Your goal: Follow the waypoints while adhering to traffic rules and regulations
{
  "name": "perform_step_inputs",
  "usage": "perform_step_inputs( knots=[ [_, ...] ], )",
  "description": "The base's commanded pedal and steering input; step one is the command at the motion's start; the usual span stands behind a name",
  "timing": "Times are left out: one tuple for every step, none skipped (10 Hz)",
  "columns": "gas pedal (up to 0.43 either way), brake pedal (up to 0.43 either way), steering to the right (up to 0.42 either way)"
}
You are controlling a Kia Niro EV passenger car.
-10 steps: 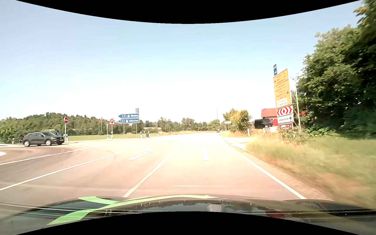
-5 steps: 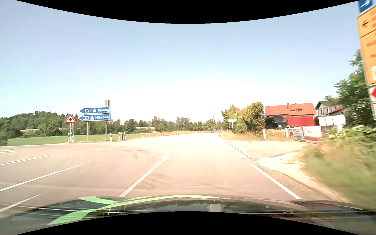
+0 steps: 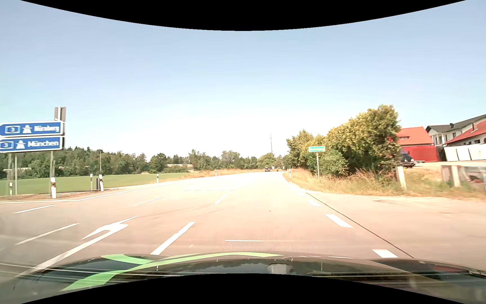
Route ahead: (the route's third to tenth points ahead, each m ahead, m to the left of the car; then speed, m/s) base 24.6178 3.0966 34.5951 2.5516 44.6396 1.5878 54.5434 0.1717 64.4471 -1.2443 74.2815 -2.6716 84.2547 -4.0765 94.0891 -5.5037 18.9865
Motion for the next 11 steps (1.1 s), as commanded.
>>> perform_step_inputs(
  knots=[
    [0.197,0.000,0.006],
    [0.197,0.000,0.006],
    [0.209,0.000,0.006],
    [0.220,0.000,0.006],
    [0.240,0.000,0.006],
    [0.260,0.000,0.008],
    [0.260,0.000,0.011],
    [0.248,0.000,0.013],
    [0.189,0.000,0.013],
    [0.177,0.000,0.013],
    [0.177,0.000,0.012]
  ],
)
